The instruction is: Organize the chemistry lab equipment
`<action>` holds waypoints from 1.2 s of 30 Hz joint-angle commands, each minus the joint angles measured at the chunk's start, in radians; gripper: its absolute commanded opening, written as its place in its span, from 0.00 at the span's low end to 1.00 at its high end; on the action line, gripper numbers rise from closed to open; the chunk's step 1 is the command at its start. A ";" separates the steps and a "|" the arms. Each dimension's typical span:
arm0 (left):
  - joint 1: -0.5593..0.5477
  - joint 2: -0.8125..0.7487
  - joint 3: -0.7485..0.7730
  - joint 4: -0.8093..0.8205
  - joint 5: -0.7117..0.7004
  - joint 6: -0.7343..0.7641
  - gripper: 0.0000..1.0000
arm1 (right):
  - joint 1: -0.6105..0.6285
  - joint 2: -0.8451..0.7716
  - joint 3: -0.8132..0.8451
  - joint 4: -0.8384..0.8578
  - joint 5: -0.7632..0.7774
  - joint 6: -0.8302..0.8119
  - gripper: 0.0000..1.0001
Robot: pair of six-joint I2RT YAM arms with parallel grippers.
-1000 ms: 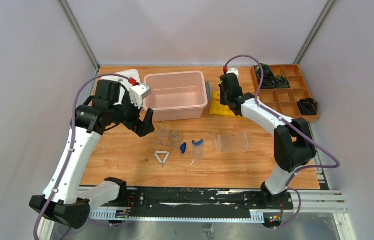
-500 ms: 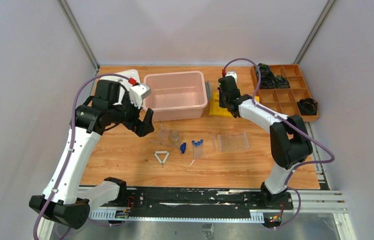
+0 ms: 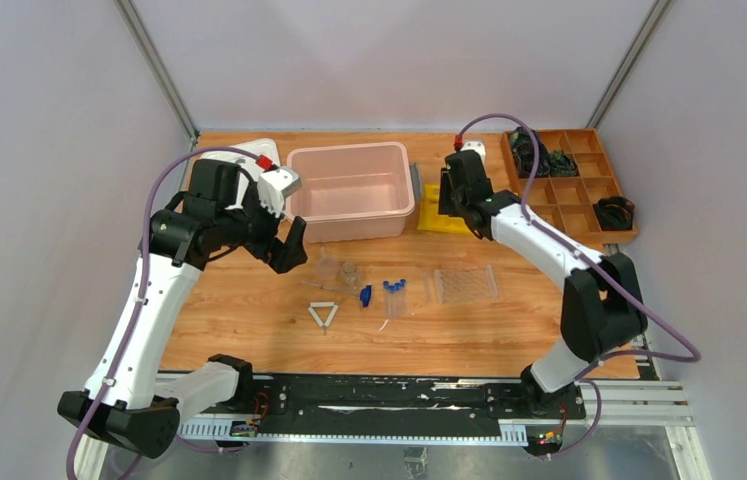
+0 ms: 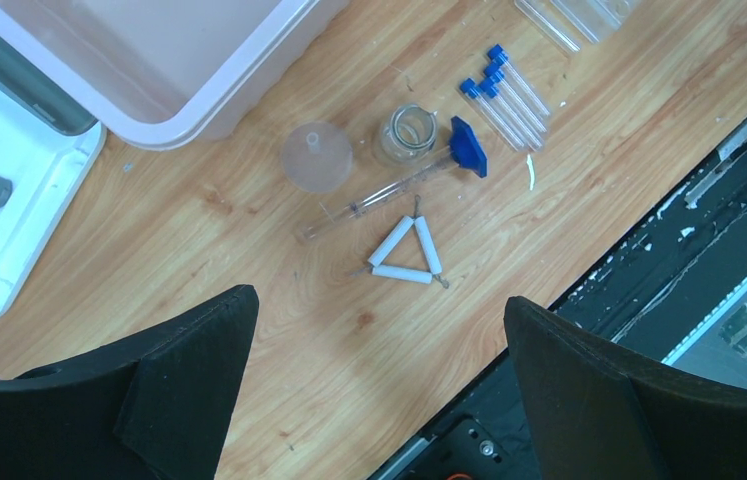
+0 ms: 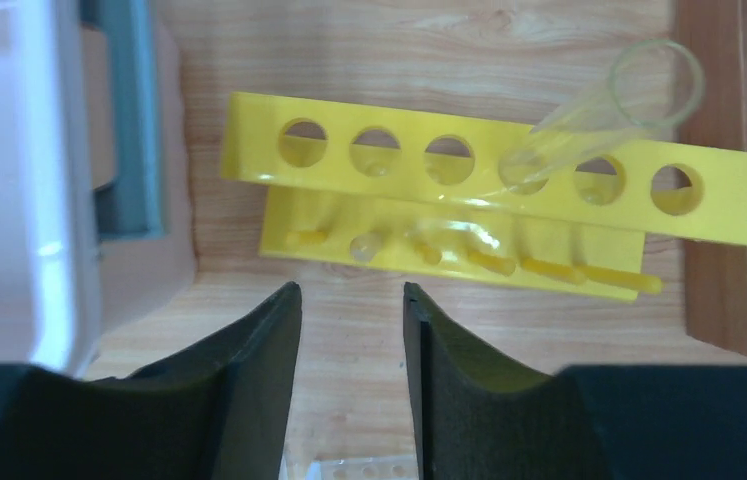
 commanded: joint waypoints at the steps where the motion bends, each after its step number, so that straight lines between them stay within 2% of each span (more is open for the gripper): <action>1: -0.002 -0.012 0.031 -0.004 -0.003 -0.007 1.00 | 0.082 -0.112 -0.040 -0.072 -0.005 0.038 0.36; 3: -0.002 -0.012 0.033 -0.004 -0.001 -0.011 1.00 | 0.129 -0.115 -0.046 -0.122 -0.001 0.056 0.29; 9: -0.002 -0.017 0.050 -0.004 0.003 -0.029 1.00 | 0.204 -0.106 -0.151 -0.126 -0.092 0.126 0.33; 14: -0.002 -0.020 0.062 -0.004 -0.004 -0.036 1.00 | 0.249 -0.046 -0.173 -0.141 -0.112 0.136 0.37; 36: -0.002 -0.032 0.080 -0.004 -0.009 -0.038 1.00 | 0.305 0.074 -0.229 -0.153 -0.083 0.177 0.35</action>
